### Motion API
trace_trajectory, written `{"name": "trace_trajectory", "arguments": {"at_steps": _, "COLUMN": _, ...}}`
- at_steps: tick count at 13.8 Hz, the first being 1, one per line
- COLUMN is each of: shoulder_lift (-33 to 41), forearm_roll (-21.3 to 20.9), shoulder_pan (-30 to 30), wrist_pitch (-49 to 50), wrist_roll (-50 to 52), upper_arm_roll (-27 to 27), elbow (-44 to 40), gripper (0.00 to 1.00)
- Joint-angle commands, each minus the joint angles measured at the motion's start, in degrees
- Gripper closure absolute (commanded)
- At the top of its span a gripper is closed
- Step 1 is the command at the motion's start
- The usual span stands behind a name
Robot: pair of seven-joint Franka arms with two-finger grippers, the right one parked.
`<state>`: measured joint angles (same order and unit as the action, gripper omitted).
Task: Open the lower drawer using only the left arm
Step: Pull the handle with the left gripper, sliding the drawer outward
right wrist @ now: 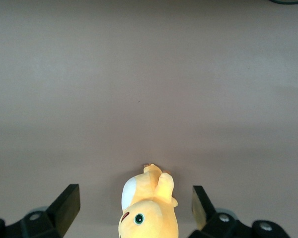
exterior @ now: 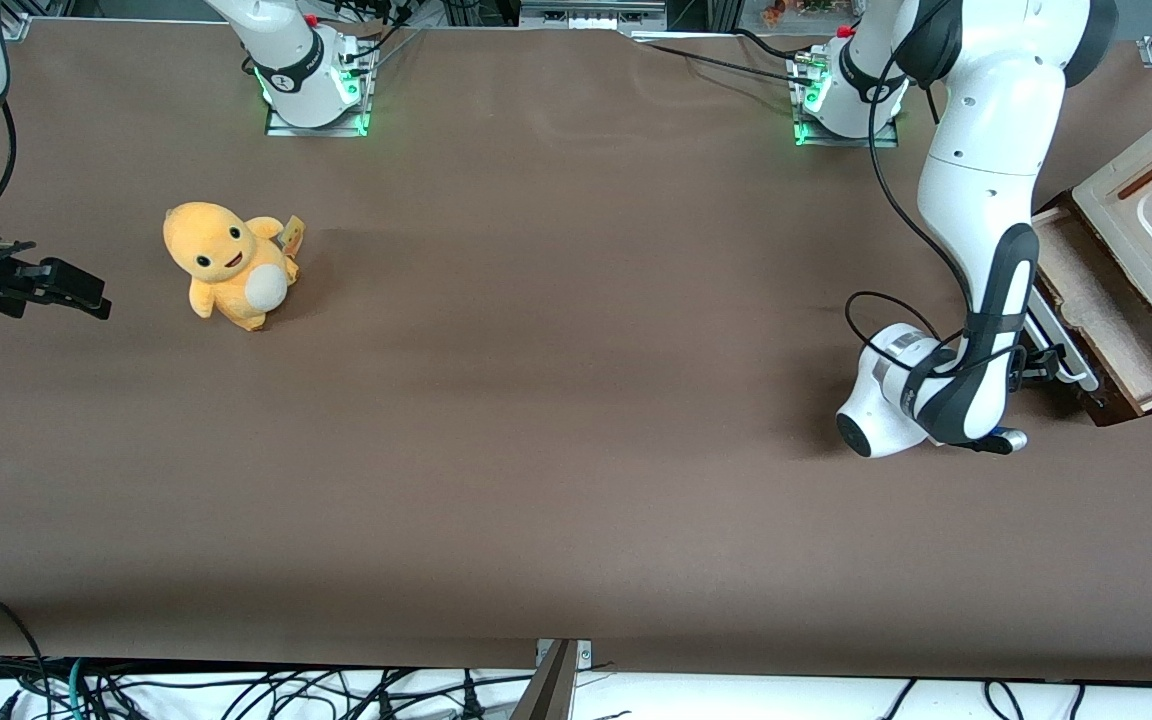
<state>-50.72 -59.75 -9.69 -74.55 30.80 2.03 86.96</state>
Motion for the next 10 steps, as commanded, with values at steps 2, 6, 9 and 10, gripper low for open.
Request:
{"name": "trace_trajectory", "arguments": {"at_steps": 2, "shoulder_lift": -1.05, "forearm_roll": 3.86, "shoulder_pan": -2.09, "wrist_pitch": 0.9, "wrist_roll": -2.58, "upper_arm_roll": -0.27, "elbow": -2.15, "gripper": 0.87}}
{"name": "trace_trajectory", "arguments": {"at_steps": 6, "shoulder_lift": -1.05, "forearm_roll": 4.56, "shoulder_pan": -2.26, "wrist_pitch": 1.17, "wrist_roll": -2.58, "upper_arm_roll": -0.18, "elbow": -2.15, "gripper": 0.84}}
{"name": "trace_trajectory", "arguments": {"at_steps": 9, "shoulder_lift": -1.05, "forearm_roll": 4.39, "shoulder_pan": -2.26, "wrist_pitch": 1.17, "wrist_roll": -2.76, "upper_arm_roll": -0.18, "elbow": -2.24, "gripper": 0.0}}
{"name": "trace_trajectory", "arguments": {"at_steps": 10, "shoulder_lift": -0.87, "forearm_roll": 4.38, "shoulder_pan": -1.92, "wrist_pitch": 1.08, "wrist_roll": -2.85, "upper_arm_roll": -0.09, "elbow": -2.32, "gripper": 0.0}}
